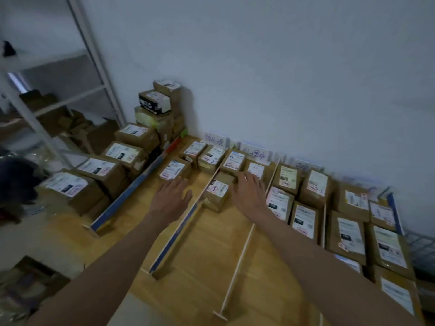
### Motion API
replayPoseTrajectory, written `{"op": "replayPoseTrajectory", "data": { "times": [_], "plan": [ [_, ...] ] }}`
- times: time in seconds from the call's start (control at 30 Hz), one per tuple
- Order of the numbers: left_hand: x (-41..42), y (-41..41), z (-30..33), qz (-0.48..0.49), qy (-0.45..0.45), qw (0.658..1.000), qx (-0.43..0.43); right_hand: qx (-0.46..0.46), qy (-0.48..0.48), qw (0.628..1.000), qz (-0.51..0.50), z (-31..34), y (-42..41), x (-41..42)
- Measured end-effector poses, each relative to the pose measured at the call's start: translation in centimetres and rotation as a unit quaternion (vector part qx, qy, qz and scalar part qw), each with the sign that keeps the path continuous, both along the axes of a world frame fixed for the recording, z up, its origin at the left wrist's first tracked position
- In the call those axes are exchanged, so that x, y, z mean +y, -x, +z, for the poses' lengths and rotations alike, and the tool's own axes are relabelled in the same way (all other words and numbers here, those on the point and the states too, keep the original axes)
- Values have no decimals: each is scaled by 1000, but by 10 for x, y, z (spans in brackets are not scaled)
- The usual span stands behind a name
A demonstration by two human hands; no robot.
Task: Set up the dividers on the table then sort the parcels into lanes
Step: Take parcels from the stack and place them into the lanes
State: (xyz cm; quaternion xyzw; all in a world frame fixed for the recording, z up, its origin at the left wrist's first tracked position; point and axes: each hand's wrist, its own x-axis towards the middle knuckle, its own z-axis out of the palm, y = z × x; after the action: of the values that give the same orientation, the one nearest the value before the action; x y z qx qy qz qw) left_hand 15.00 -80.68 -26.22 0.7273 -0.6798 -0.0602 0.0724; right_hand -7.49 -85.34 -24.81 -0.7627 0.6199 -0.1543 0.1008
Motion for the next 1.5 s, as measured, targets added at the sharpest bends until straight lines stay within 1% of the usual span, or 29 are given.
{"op": "replayPoseTrajectory", "data": {
  "times": [0.1,0.17,0.33,0.5,0.73,0.87,1.13,1.27,1.5],
  "plan": [
    [19,-54,11,30,15,999,0,5,2,1000,26,11,-51,5],
    [33,-94,17,49,20,998,-19,7,10,999,41,16,-90,11],
    [56,-187,29,69,16,997,-29,17,19,998,55,19,-178,25],
    [67,-274,29,73,11,996,-40,8,18,999,51,14,-263,34],
    [78,-362,16,97,8,995,-16,-15,-5,998,61,1,-358,46],
    [78,-405,5,116,2,993,0,-9,-19,997,80,-14,-407,42],
    [44,-470,-18,136,-18,990,18,-50,-71,991,103,-47,-492,5],
    [15,-499,-36,134,-65,988,41,-40,-93,989,108,-67,-521,-19],
    [-15,-518,-70,183,-139,968,101,5,-146,981,130,-94,-542,-46]
  ]
}}
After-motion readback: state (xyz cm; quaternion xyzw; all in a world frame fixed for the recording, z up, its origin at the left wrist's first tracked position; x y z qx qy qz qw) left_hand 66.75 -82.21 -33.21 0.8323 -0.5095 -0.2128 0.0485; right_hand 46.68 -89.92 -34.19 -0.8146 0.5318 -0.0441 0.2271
